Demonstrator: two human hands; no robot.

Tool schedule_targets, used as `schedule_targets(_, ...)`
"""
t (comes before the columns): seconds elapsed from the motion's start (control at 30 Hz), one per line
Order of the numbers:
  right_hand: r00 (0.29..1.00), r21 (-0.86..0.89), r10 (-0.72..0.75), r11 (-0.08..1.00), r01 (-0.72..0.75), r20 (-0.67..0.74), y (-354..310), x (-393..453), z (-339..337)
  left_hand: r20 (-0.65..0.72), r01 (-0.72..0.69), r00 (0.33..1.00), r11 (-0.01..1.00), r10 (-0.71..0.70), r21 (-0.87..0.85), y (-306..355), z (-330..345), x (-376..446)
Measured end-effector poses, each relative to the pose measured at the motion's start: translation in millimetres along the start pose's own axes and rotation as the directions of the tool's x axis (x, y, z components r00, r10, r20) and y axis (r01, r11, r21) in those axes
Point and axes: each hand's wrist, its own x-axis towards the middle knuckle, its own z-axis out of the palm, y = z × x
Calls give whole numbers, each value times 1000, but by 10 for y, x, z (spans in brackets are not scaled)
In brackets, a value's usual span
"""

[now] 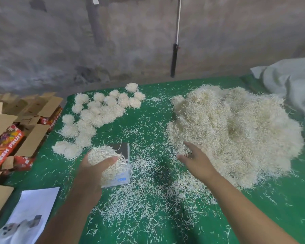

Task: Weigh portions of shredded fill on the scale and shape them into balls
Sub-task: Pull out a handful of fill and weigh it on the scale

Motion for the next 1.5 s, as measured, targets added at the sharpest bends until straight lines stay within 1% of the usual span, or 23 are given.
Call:
schedule_targets(0.03,996,53,-53,997,50,68,-117,-92,96,-34,66,997,995,-68,-76,23,34,-50)
schedule_targets(0.1,962,162,-140,981,104,233,-317,-274,335,-28,14,1000,1000,-14,12,130,162,-155)
schedule_targets(0.17,925,163,-173,979,123,338,-452,-418,549,-16,-12,1000,996,13,86,172,244,-187)
schedule_targets(0.23,915,165,-199,975,148,351,-504,-486,683,-7,16,1000,997,-15,71,199,296,-250)
schedule_targets(0.3,922,231,-212,963,140,324,-530,-499,707,15,5,1000,998,-6,67,179,298,-244)
schedule_targets(0.37,925,261,-220,955,139,310,-495,-509,658,-6,0,1000,998,0,66,140,267,-241)
schedule_targets(0.5,901,218,-280,952,216,332,-433,-513,632,-35,4,999,995,-1,95,-71,107,-159)
schedule_targets(0.53,894,200,-283,954,224,347,-423,-514,658,-23,12,1000,999,-11,43,-131,85,-128)
schedule_targets(0.6,883,203,-283,954,220,373,-412,-513,703,-43,72,995,966,-85,-248,-164,28,-132)
schedule_targets(0.63,882,224,-276,953,202,382,-409,-506,711,-48,24,998,972,-36,-235,-138,16,-157)
schedule_targets(0.67,884,253,-264,952,173,387,-408,-490,708,-19,-20,1000,979,16,-202,-103,72,-183)
schedule_targets(0.7,888,286,-243,949,134,390,-404,-472,698,-39,1,999,971,-11,-241,-105,46,-131)
schedule_targets(0.77,901,346,-188,937,46,390,-378,-415,680,-75,17,997,986,-30,-165,-132,-61,-74)
schedule_targets(0.87,918,388,-130,921,-28,374,-286,-317,649,-234,74,967,990,-100,-119,-193,-306,70)
schedule_targets(0.9,925,401,-114,915,-45,363,-248,-287,626,-297,58,953,998,-54,4,-210,-328,82)
schedule_targets(0.97,937,452,-74,887,-95,342,-190,-230,557,-314,61,949,995,-34,79,-195,-360,111)
schedule_targets(1.07,936,495,-36,855,-154,351,-146,-154,494,-292,60,955,996,-40,59,-194,-389,164)
schedule_targets(1.1,935,506,-25,846,-169,354,-128,-128,491,-308,57,950,998,-49,15,-191,-408,178)
schedule_targets(1.17,939,558,-6,806,-198,343,-71,-60,464,-324,79,937,984,-129,-161,-163,-466,218)
schedule_targets(1.27,965,634,106,736,-238,238,55,96,334,-382,68,919,992,-103,-103,-47,-502,217)
schedule_targets(1.33,961,574,261,774,-267,94,181,242,239,-371,30,928,999,-32,-11,-4,-558,189)
schedule_targets(1.4,935,401,356,858,-321,-13,305,382,150,-350,35,936,999,-35,-7,15,-527,166)
schedule_targets(1.5,893,158,451,881,-447,11,366,463,134,-324,71,943,997,-75,-24,-14,-436,137)
